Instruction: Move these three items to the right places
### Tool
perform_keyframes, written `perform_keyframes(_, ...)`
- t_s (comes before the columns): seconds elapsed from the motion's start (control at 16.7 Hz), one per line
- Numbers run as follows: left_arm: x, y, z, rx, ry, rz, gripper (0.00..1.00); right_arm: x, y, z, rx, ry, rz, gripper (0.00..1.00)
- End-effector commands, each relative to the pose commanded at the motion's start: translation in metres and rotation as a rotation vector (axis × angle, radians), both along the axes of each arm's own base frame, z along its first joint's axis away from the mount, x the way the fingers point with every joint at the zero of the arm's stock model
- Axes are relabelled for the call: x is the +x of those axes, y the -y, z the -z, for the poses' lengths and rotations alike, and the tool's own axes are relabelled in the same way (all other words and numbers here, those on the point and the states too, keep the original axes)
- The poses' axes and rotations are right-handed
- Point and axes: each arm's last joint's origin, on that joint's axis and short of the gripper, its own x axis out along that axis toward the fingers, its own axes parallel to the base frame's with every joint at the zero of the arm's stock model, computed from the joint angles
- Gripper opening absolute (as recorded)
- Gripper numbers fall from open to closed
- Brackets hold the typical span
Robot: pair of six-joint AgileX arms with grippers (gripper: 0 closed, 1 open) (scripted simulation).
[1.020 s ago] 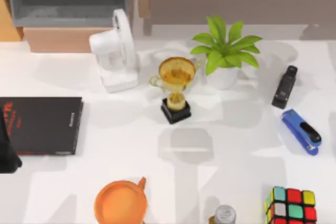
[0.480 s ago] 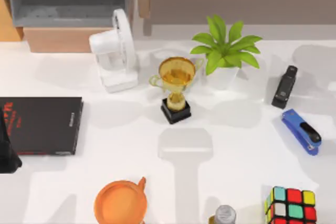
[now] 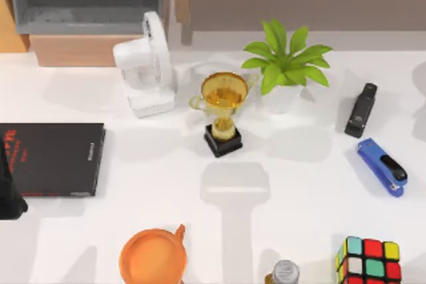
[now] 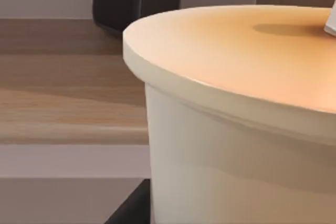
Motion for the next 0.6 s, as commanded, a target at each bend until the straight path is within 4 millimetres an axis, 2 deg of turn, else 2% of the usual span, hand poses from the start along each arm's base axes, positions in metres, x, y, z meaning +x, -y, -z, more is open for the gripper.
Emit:
perform_keyframes(0.24, 0.000, 0.000, 0.000, 0.000, 0.000, 0.000, 1.00, 0.002, -0.001, 0.002, -0.001, 0.006, -0.002, 0.00)
perform_keyframes(0.6, 0.000, 0.000, 0.000, 0.000, 0.000, 0.000, 1.00, 0.000, 0.000, 0.030, 0.000, 0.000, 0.000, 0.00)
